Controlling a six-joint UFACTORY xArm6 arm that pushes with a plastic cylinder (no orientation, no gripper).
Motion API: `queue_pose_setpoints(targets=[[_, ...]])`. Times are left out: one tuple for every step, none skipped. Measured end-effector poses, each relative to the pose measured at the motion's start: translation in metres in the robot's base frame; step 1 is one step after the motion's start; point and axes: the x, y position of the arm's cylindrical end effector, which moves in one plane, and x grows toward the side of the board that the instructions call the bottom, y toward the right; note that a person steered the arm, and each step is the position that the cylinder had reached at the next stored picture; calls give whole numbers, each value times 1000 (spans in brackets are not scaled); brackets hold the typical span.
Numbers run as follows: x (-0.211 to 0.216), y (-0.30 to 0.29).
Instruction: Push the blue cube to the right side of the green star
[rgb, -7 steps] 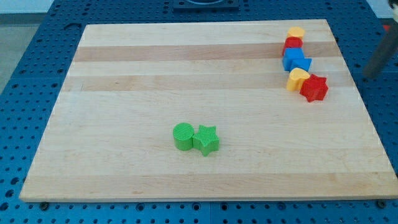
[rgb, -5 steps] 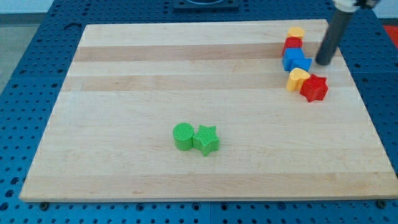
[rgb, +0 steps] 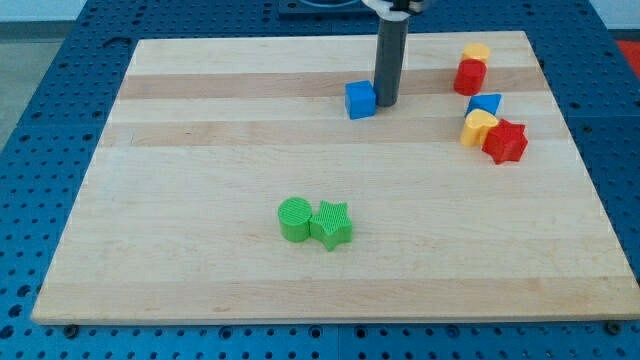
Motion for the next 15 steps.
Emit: queue_pose_setpoints(targets=[[-22, -7], [-24, -48], [-5, -61], [-2, -65], [14, -76], [54, -76], [81, -76], [96, -77], [93, -98], [93, -110], [95, -93], [109, -55], [128, -11], [128, -1], [126, 19]])
